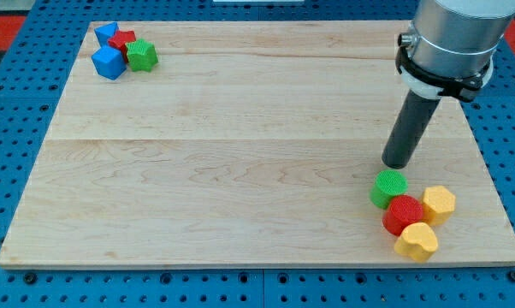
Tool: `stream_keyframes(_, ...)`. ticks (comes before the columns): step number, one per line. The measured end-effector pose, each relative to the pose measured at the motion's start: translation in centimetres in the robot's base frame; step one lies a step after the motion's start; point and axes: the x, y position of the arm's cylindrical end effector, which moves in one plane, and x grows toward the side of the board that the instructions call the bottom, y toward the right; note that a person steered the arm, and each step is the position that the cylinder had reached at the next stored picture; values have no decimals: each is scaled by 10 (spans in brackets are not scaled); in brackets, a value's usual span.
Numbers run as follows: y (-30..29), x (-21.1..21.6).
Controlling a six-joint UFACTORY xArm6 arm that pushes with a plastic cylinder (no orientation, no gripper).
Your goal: Slide the green circle along with the red circle and yellow heart down a bit
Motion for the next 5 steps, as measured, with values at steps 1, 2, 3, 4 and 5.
stream_keyframes(1,-16,1)
stream_keyframes(2,-34,1)
stream_keyframes(3,-44,8)
stream_keyframes(4,-45,15)
stream_keyframes(5,-45,20)
